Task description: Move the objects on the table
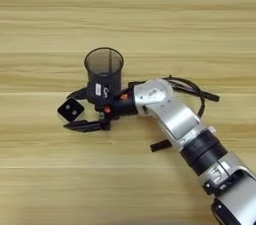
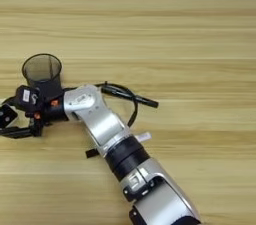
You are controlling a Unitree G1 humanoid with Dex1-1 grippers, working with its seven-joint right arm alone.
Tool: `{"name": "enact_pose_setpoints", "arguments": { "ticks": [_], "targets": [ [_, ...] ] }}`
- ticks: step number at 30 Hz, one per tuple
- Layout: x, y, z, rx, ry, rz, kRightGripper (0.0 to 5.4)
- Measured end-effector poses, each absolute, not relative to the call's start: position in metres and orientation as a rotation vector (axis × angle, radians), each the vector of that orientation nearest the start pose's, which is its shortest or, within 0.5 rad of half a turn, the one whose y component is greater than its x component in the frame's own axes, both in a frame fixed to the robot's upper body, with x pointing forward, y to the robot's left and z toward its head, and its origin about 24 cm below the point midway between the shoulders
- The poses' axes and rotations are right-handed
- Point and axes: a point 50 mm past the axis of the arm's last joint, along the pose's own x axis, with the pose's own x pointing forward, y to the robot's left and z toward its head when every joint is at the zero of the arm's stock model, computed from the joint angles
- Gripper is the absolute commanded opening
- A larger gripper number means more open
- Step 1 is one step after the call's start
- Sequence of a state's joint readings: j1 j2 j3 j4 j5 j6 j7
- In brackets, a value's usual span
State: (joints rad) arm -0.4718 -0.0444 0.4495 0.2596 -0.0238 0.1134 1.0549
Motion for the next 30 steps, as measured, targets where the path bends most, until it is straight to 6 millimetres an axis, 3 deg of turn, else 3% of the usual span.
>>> {"name": "enact_pose_setpoints", "arguments": {
  "ticks": [8, 20, 30],
  "targets": [
    [0.275, -0.029, 0.089, -0.267, 0.061, 1.504, 3.14],
    [0.282, -0.053, 0.101, -0.242, 0.038, 1.46, 3.14],
    [0.29, -0.09, 0.108, -0.266, 0.043, 1.411, 3.14]
  ]
}}
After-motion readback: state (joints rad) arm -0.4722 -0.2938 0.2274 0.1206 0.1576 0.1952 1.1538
